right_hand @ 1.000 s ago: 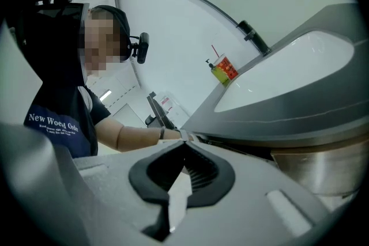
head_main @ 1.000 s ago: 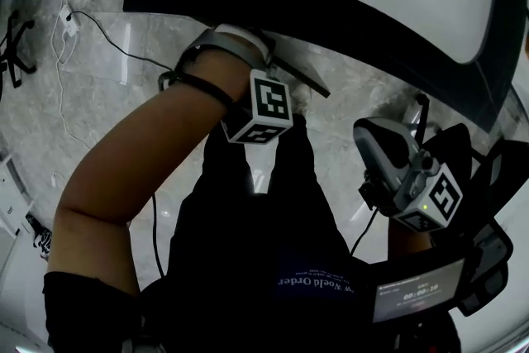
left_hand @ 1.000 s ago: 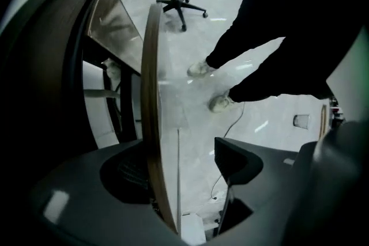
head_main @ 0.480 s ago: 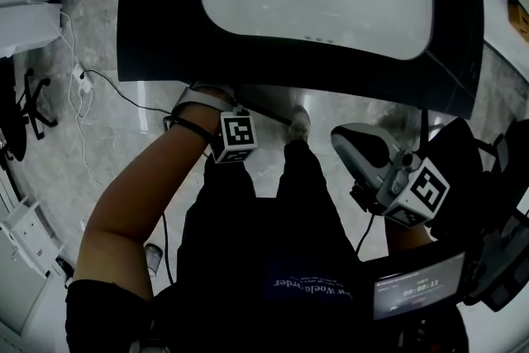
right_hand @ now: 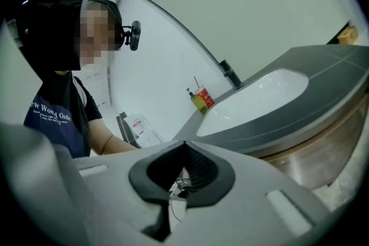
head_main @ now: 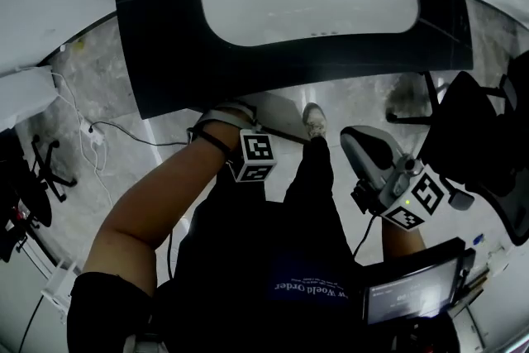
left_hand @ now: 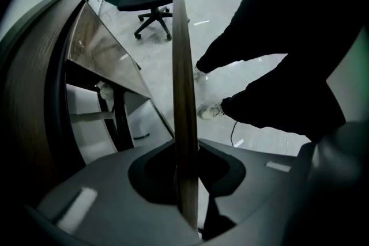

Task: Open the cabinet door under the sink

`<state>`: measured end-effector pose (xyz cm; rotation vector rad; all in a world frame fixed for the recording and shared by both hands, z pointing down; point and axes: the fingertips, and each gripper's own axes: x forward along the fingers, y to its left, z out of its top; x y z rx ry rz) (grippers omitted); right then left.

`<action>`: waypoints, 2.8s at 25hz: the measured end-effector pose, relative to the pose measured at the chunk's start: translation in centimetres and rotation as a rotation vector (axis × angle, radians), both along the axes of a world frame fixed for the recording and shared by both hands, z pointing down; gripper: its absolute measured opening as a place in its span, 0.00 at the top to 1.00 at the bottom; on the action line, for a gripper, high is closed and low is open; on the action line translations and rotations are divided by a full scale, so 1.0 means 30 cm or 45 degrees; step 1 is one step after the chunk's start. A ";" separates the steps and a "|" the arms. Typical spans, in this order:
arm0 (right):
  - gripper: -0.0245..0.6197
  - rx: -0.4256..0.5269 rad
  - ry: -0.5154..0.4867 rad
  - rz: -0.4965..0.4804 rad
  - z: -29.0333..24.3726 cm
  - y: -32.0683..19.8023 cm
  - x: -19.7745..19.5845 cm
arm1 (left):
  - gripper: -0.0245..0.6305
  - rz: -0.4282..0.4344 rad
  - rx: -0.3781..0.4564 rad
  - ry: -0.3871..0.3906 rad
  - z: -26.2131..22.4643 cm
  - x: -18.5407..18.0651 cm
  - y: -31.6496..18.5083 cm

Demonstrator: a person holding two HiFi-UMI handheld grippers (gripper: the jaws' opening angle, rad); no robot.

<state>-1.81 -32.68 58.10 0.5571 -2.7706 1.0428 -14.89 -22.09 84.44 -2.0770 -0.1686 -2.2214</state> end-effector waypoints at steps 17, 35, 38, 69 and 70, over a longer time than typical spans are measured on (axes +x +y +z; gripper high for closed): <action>0.96 -0.012 -0.025 0.405 0.054 0.350 0.319 | 0.86 0.241 -0.086 -0.084 0.012 -0.041 0.187; 0.96 0.040 -0.072 0.621 0.015 0.679 0.195 | 0.82 0.537 -0.107 -0.131 0.023 -0.197 0.414; 0.96 0.040 -0.058 0.674 0.007 0.739 0.124 | 0.81 0.645 -0.128 -0.124 0.025 -0.246 0.464; 0.96 0.174 0.111 0.982 -0.329 0.930 -0.086 | 0.69 0.866 -0.130 0.014 -0.045 -0.396 0.562; 0.96 0.180 0.109 0.975 -0.341 0.924 -0.068 | 0.69 0.829 -0.139 0.023 -0.069 -0.390 0.555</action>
